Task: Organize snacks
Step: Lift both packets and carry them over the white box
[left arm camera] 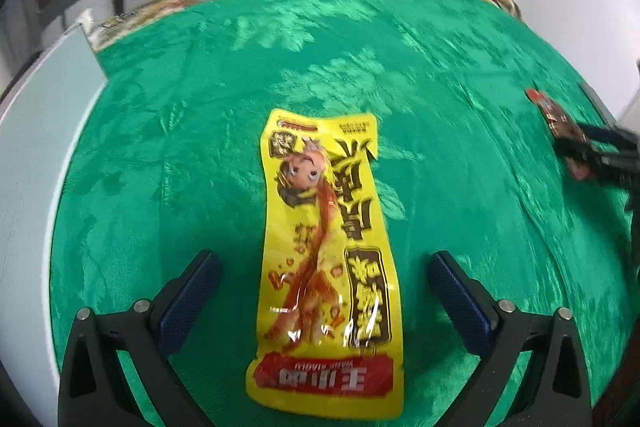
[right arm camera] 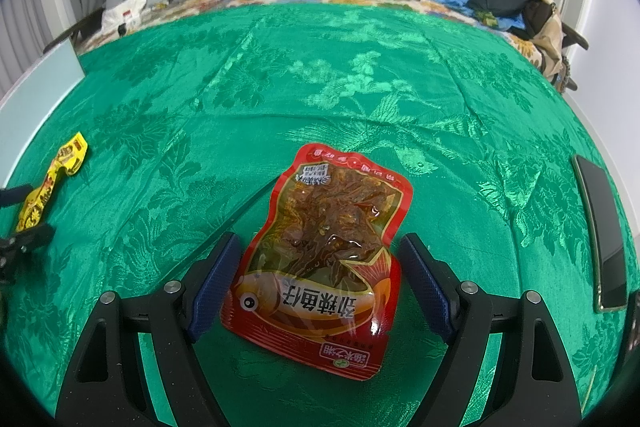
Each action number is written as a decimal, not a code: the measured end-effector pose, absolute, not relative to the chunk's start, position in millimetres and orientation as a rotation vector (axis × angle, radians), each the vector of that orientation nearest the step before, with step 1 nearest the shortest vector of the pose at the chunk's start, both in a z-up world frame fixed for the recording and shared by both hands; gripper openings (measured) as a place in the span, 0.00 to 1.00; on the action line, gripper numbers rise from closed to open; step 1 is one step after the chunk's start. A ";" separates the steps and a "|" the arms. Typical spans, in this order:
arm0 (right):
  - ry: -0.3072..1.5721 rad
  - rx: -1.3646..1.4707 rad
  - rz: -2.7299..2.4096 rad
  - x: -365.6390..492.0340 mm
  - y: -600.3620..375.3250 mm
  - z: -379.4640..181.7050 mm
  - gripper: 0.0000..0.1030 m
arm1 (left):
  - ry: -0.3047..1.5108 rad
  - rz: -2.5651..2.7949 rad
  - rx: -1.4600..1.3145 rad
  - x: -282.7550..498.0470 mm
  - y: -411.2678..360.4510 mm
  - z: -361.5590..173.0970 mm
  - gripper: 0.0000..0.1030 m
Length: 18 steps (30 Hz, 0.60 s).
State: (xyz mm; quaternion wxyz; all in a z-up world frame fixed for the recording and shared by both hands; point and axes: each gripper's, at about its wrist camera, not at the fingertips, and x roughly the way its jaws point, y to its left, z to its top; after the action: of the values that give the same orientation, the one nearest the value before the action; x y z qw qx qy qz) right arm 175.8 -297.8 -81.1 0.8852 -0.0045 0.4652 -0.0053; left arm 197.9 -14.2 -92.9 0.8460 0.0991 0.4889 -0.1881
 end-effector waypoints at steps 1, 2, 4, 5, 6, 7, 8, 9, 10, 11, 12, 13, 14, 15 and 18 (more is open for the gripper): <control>1.001 -0.009 -0.001 181.4 -297.6 -80.7 0.70 | 1.011 -0.411 0.209 195.4 -11.9 -86.7 0.54; 1.029 -0.002 0.003 183.8 -298.5 -78.3 0.61 | 1.026 -0.420 0.204 195.8 -10.3 -83.8 0.55; 1.082 0.028 0.019 187.7 -301.3 -69.8 0.46 | 1.037 -0.431 0.148 195.0 -1.6 -79.3 0.45; 1.100 0.055 0.033 187.5 -303.2 -65.4 0.45 | 1.040 -0.429 0.114 193.7 3.9 -77.0 0.43; 1.105 0.077 0.045 185.3 -305.0 -59.0 0.45 | 1.047 -0.429 0.076 192.6 9.5 -75.3 0.42; 1.107 0.097 0.055 183.5 -306.8 -55.5 0.44 | 1.047 -0.429 0.032 189.7 15.3 -72.8 0.42; 1.103 0.136 0.072 179.1 -309.8 -49.2 0.44 | 1.040 -0.432 -0.021 184.5 22.9 -68.5 0.42; 1.090 0.190 0.098 172.2 -312.7 -39.6 0.44 | 1.035 -0.433 -0.046 181.1 27.2 -65.2 0.42; 1.079 0.221 0.118 168.2 -314.1 -34.0 0.44 | 1.030 -0.436 -0.070 178.3 31.5 -61.6 0.42; 1.061 0.261 0.150 162.5 -313.3 -26.8 0.44 | 1.023 -0.440 -0.099 174.8 36.5 -57.0 0.42; 1.043 0.295 0.182 156.6 -312.6 -17.4 0.44 | 1.013 -0.440 -0.125 171.5 41.3 -51.1 0.42; 1.031 0.312 0.203 152.9 -310.7 -10.5 0.44 | 0.998 -0.441 -0.153 167.4 46.9 -44.0 0.42; 1.017 0.325 0.222 148.8 -305.3 -4.6 0.44 | 0.989 -0.443 -0.173 166.1 51.3 -39.5 0.42; 1.006 0.335 0.243 145.3 -299.8 3.5 0.44 | 0.976 -0.446 -0.204 162.4 57.7 -32.0 0.42; 0.987 0.334 0.284 143.5 -275.6 17.0 0.45 | 0.924 -0.458 -0.276 153.0 75.1 -1.5 0.42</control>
State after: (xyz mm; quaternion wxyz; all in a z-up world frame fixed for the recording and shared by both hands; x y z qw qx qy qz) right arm 143.5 -275.6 17.0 0.8579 0.1588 0.4697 0.1351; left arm 153.0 75.1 -1.5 0.8609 -0.1314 0.4403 -0.2182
